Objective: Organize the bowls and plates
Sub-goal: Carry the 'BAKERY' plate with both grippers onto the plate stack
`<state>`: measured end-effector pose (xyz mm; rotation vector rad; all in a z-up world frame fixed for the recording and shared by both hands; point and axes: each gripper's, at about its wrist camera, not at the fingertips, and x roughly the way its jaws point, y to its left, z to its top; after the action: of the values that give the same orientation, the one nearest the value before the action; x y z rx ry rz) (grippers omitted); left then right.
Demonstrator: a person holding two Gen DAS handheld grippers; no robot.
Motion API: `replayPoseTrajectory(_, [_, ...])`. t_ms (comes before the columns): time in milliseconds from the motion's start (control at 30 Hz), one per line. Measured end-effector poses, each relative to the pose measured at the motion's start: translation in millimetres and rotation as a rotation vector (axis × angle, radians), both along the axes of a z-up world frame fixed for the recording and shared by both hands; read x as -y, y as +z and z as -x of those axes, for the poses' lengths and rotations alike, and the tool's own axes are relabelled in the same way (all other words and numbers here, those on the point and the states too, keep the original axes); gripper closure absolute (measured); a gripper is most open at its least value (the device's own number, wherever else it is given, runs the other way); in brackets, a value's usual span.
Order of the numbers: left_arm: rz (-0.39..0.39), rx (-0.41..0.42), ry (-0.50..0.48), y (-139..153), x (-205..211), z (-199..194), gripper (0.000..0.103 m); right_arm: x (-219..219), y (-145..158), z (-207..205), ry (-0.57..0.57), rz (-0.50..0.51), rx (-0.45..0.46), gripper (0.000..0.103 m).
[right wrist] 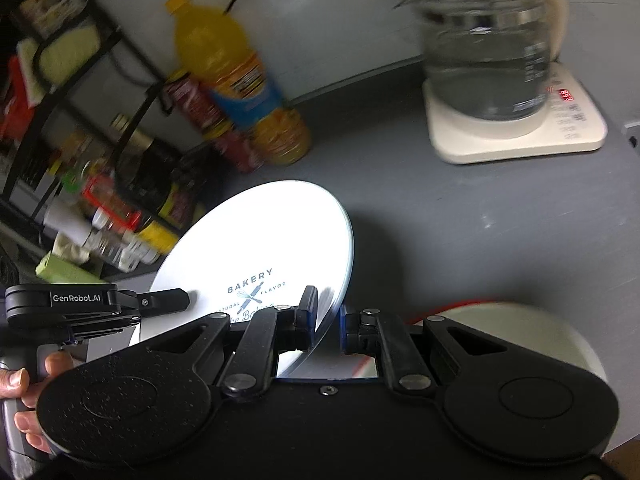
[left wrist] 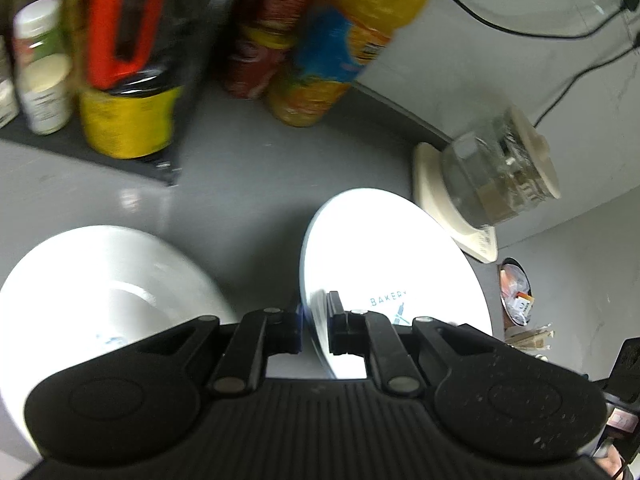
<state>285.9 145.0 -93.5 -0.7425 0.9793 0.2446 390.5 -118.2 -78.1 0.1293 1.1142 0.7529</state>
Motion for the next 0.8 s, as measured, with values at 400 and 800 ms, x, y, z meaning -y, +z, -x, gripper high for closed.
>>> replayPoseTrajectory(400, [0.006, -0.032, 0.056, -18, -45, 69, 0.094, -50, -14, 50, 0.070, 0.025, -0.003, 0.092])
replayPoseTrajectory(800, [0.049, -0.061, 0.112, -44, -70, 108, 0.094, -85, -21, 76, 0.132, 0.078, 0.013, 0.092])
